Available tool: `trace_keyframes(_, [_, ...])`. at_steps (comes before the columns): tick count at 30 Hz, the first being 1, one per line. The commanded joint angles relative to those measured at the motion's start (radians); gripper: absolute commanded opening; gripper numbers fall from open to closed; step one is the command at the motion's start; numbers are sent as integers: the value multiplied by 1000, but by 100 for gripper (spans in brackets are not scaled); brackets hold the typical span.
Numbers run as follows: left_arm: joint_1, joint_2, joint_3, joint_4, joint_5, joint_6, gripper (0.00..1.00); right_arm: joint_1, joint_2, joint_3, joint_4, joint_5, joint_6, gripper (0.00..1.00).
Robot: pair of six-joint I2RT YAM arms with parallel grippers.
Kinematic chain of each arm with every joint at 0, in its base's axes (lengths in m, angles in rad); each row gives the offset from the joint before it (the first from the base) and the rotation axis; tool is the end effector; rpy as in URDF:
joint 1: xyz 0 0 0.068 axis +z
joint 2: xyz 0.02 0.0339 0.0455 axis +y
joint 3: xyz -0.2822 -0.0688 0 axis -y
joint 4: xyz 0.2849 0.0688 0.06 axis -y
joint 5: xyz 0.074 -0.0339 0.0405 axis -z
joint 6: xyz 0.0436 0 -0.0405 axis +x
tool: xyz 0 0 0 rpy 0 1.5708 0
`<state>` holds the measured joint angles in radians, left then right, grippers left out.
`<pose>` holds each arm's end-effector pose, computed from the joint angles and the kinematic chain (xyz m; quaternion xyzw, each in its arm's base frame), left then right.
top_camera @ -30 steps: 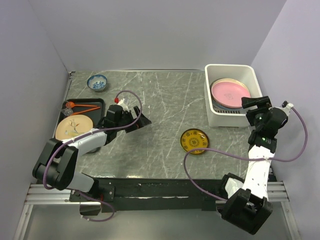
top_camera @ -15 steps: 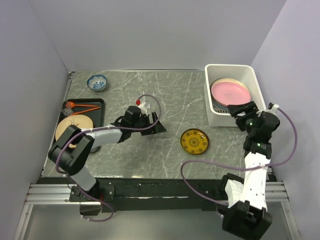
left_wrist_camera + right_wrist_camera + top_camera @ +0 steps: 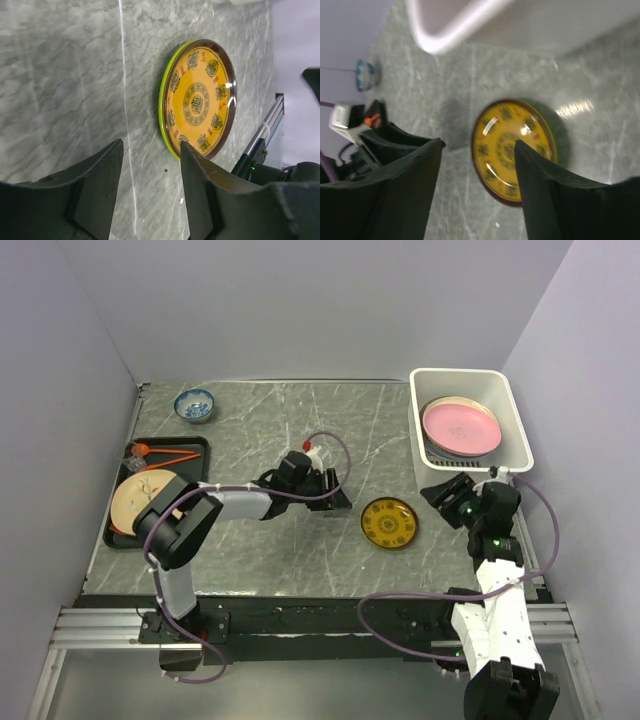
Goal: Place the plates into the plastic bin on the countertop
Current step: Pick up the plate at the center of the board.
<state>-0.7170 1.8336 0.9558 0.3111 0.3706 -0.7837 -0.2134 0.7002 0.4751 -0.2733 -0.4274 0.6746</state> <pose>0.3049 -0.2867 0.1436 0.0599 0.8641 -0.4407 0.2358 0.1946 -0.0237 0.2359 0.2630 0.8052 0.2916 0.4444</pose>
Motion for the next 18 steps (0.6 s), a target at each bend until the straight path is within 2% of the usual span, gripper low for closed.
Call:
trace_keyframes(1, [-25,58,60,37,27,-11,54,31,-24,-81,-26,33,-24,59])
trace_keyframes(6, [-33,79,73,51,40,-19,52,72,1,-131,-47,114,-6,51])
trace_keyframes(7, [-35,82,75,51,41,-17,52,81,13,-128,-52,134,-7,45])
trace_keyframes(10, [-35,84,77,56,40,-17,52,103,73,-125,-49,162,-10,38])
trace_keyframes(18, [-35,87,89,36,37,-2,52,141,192,-90,-27,226,-21,36])
